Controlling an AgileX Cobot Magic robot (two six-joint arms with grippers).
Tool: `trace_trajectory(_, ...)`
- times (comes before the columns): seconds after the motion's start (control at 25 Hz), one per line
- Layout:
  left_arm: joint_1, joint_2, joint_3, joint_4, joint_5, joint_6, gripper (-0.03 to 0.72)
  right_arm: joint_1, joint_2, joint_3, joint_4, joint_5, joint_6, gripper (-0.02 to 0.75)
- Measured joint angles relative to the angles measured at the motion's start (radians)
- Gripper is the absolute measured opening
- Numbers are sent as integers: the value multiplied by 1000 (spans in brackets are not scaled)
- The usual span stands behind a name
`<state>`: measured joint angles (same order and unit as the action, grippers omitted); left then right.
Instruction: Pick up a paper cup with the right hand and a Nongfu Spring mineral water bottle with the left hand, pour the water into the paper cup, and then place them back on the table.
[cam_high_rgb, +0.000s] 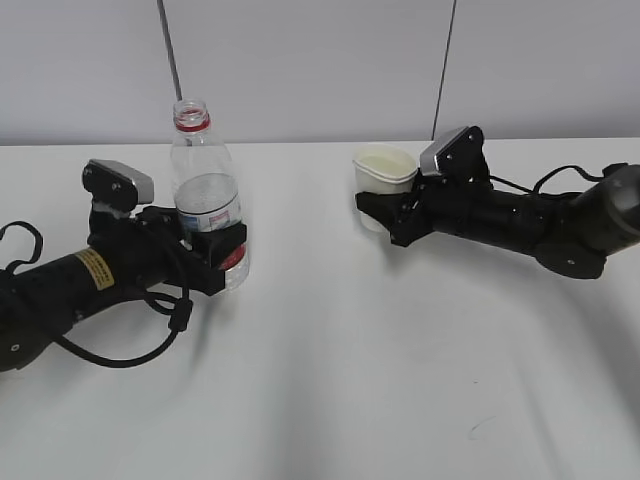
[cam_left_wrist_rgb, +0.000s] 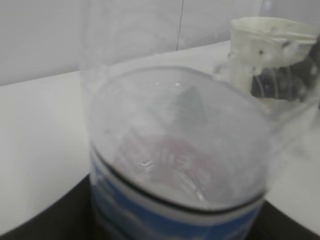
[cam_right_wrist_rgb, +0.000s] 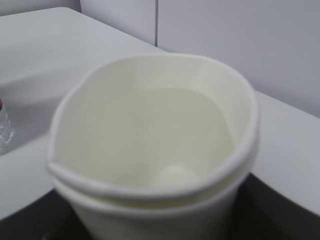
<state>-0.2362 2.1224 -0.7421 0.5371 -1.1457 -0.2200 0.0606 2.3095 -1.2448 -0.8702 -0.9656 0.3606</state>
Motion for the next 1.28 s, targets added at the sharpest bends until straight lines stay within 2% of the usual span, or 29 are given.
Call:
trace_trajectory(0.64, 0, 38, -8, -8, -60, 14, 400, 0, 4, 0, 29, -6, -46, 459)
trace_trajectory(0.84, 0, 38, -9, -8, -59, 15, 400, 0, 67, 0, 66, -104, -63, 459)
trace_trajectory(1.28, 0, 38, -9, -7, -59, 36, 400, 0, 84, 0, 84, -77, -98, 459)
